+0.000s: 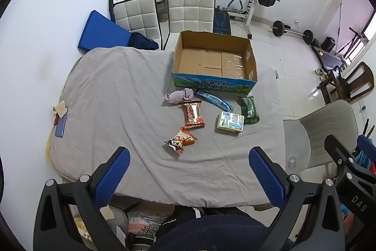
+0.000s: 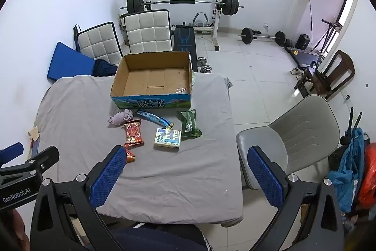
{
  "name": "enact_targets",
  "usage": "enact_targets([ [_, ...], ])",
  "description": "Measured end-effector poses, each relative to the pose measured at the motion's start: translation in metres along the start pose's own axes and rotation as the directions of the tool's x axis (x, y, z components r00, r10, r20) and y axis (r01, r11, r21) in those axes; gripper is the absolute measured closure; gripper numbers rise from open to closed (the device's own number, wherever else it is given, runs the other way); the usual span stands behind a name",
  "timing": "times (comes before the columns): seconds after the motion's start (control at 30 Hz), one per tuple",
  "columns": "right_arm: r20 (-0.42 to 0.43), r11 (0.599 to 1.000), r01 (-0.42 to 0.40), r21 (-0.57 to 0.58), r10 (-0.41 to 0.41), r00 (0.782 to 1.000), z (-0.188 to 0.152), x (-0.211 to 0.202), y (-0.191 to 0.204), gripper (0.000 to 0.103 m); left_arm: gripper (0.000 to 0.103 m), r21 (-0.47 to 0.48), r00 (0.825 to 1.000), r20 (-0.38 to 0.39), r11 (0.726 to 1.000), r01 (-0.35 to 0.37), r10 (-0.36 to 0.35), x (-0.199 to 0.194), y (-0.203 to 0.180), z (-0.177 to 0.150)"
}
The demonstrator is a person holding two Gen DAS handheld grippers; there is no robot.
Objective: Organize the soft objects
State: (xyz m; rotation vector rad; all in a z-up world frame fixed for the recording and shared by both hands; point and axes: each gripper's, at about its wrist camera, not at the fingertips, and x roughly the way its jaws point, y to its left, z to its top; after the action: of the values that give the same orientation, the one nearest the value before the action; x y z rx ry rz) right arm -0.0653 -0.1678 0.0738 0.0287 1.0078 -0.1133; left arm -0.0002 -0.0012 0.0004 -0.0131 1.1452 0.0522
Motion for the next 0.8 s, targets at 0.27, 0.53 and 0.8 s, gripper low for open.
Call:
enact_targets([
  [0.27,0.007,1.0,0.007,-0.005,-0.007,1.0,-0.001,-0.001,-0.001,0.0,0.0,-0.014,1.0,-0.003,1.0,0.021,-0.021,0.002,0.001,-0.001],
  [0.53,-0.007,1.0,0.001,-0.01,-0.001,1.0,-0.002,0.005,-0.008,0.0,0.0,-0.022,0.999,-0.027,1.0,0.019,-0.019,0.004,0.004,-0.007],
  [0.8,-0.025,1.0,0.007,-0.016,-0.007,1.0,-0.002,0.01,-0.002,0.0,0.0,-0.026,0.999,-0.048,0.999,0.021,-0.022,0.01,0.003,-0.007],
])
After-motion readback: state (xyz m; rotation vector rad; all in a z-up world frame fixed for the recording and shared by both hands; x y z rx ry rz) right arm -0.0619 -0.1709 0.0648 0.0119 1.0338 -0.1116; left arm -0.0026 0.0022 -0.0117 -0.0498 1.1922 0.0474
